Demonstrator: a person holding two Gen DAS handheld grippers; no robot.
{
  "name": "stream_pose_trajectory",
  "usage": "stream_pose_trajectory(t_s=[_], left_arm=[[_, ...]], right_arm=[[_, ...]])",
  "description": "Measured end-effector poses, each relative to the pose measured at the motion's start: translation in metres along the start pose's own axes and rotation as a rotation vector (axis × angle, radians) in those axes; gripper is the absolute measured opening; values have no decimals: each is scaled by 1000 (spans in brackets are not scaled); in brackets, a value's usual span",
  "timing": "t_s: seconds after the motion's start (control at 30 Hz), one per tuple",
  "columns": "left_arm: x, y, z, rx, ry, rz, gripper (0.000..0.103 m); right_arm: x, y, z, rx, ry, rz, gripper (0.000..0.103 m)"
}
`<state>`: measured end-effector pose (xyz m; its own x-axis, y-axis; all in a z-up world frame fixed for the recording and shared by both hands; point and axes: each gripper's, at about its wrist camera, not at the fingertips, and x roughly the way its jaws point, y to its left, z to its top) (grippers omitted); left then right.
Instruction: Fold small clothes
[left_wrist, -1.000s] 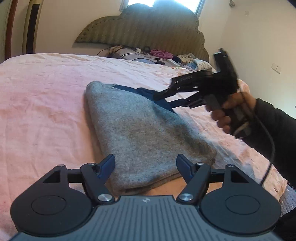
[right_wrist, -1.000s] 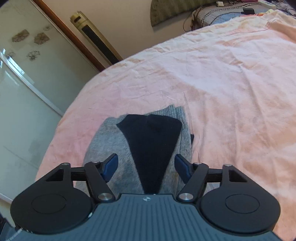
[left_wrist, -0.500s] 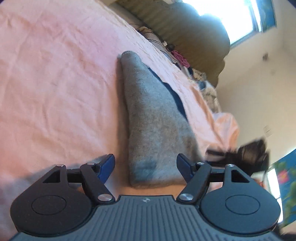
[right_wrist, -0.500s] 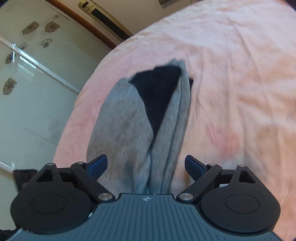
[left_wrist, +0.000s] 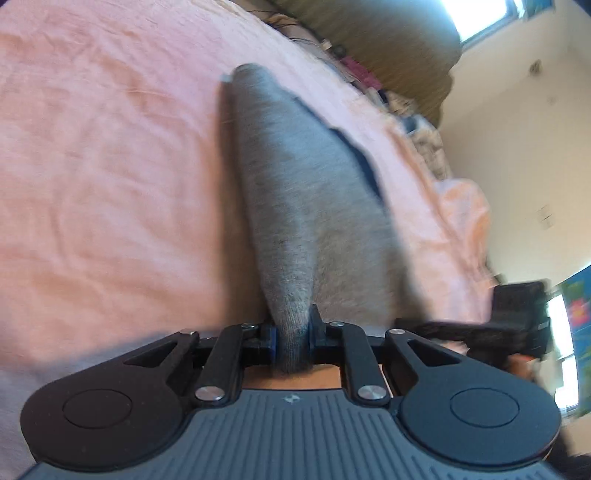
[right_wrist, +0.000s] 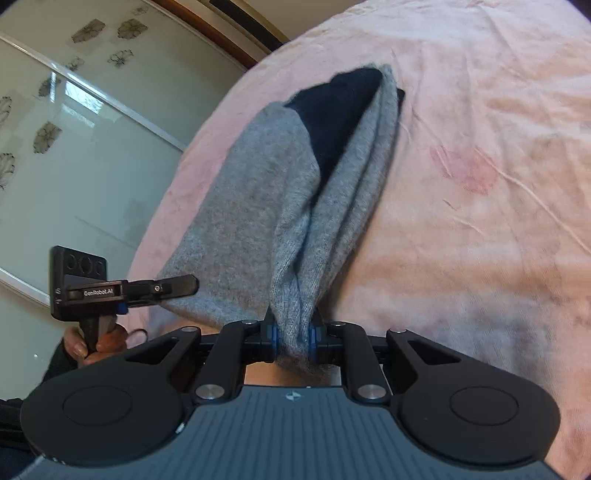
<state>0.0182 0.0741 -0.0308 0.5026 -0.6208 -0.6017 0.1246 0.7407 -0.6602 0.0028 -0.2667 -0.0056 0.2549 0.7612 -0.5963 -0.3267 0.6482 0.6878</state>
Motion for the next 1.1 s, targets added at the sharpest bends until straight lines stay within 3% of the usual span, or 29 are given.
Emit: stream_pose_trajectory(t_s=[0.1,0.13,0.17,0.2,0.23,0.27,0.3,0.4,0.47,0.53,0.77,1.1], left_arm=[[-11,-26,-7,105,-48,107,24],[-18,-39,-12,165,-83,163,37],[-28,-55,-20,253,-138,222,64],[-37,-68,-31,338,-201,263,82],[-43,-78,-42,401,-263,295,103],[-45,-87,-52,436,-309,319,103],[-41,-91,-59,439,-307,337,103],[-13,-82,-69,328,-198,410,103],[-7,-83,-81,364,-248,487,103],[-5,-84,-87,389,-230,529,103],[4,-86,-81,385,-247,553,103],[8,-89,-85,392,-248,557,103]], right_arm=[[-10,0,-3,81,-54,5,36],[-18,8,-6,68,-96,-27,53],[-26,18,-11,36,-136,-73,72],[-34,31,-16,-18,-176,-145,81],[-37,42,-23,-66,-205,-224,97],[-39,51,-31,-107,-227,-303,103],[-37,54,-39,-143,-227,-372,103],[-17,57,-60,-181,-165,-520,103],[-4,67,-78,-270,-204,-624,103],[10,77,-85,-310,-218,-713,103],[23,85,-96,-236,-385,-788,103],[26,86,-103,-240,-416,-787,103]])
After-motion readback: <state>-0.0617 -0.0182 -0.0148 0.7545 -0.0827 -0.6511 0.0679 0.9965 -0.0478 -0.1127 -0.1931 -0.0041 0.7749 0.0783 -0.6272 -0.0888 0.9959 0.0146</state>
